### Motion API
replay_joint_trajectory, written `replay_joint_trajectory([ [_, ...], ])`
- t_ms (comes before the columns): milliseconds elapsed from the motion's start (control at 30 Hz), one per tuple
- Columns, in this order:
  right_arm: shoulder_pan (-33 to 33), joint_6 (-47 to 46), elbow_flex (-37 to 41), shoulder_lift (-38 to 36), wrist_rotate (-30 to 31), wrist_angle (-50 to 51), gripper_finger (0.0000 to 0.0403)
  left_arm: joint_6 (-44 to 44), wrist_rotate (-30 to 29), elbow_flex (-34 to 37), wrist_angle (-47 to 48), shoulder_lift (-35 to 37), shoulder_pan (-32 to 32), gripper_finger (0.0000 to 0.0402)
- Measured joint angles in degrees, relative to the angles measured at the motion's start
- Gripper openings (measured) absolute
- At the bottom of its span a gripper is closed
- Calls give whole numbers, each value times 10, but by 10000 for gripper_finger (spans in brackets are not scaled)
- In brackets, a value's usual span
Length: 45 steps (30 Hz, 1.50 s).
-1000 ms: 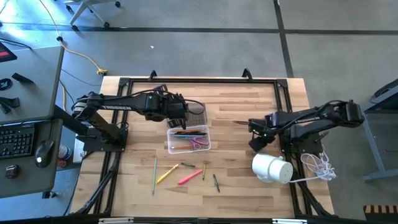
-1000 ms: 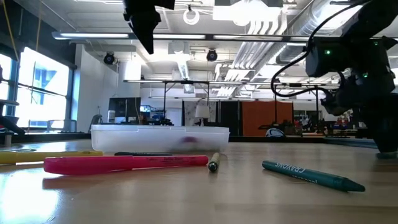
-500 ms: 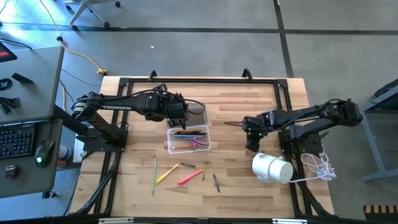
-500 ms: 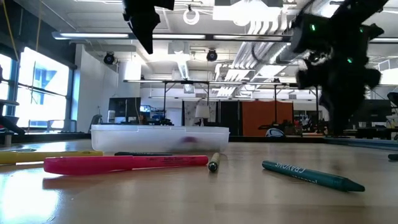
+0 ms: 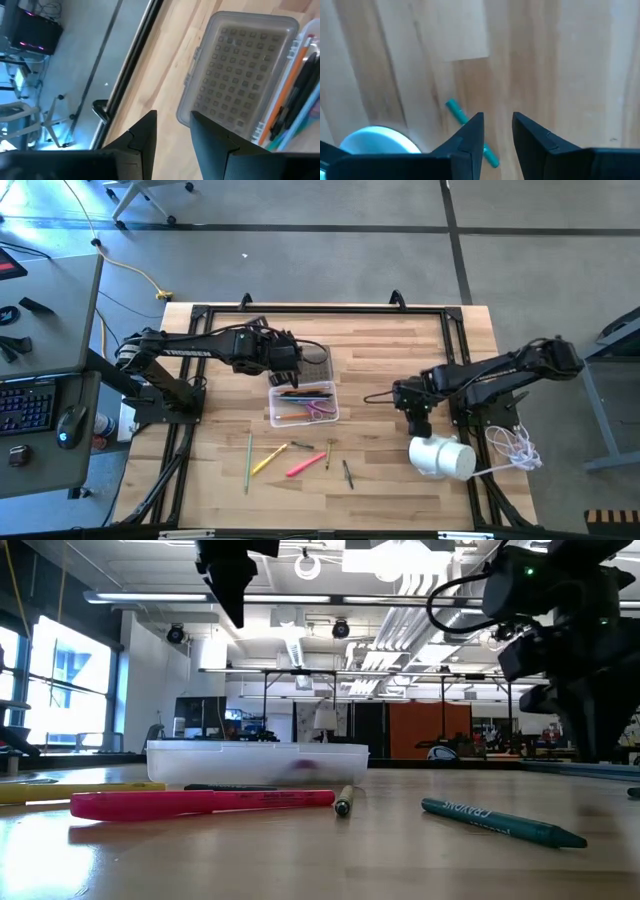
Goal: Pick & place school supplies into a supply box
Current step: Put the dark green crayon into the gray supply box
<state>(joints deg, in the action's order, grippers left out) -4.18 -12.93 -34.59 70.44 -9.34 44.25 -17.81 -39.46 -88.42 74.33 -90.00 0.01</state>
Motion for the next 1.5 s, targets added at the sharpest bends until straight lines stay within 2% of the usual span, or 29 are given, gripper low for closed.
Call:
replay_joint_trajectory([
  [400,-120,0,-1,1,0,5,87,-5,14,0,3,0,0,152],
  [500,-135,-10,-1,1,31,10,87,-5,14,0,3,0,0,152],
  [767,-139,-15,-1,9,42,8,87,-5,14,0,-1,0,0,152],
  [1067,-139,-10,-6,110,29,-16,87,-5,14,0,-4,0,0,152],
  [1133,-138,-16,-5,125,43,-17,87,-5,14,0,-4,0,0,152],
  [1233,-140,-25,-4,127,75,-17,87,-5,14,0,-5,0,0,152],
  [1500,-140,-24,-1,126,73,-47,87,-5,14,0,-5,0,0,152],
])
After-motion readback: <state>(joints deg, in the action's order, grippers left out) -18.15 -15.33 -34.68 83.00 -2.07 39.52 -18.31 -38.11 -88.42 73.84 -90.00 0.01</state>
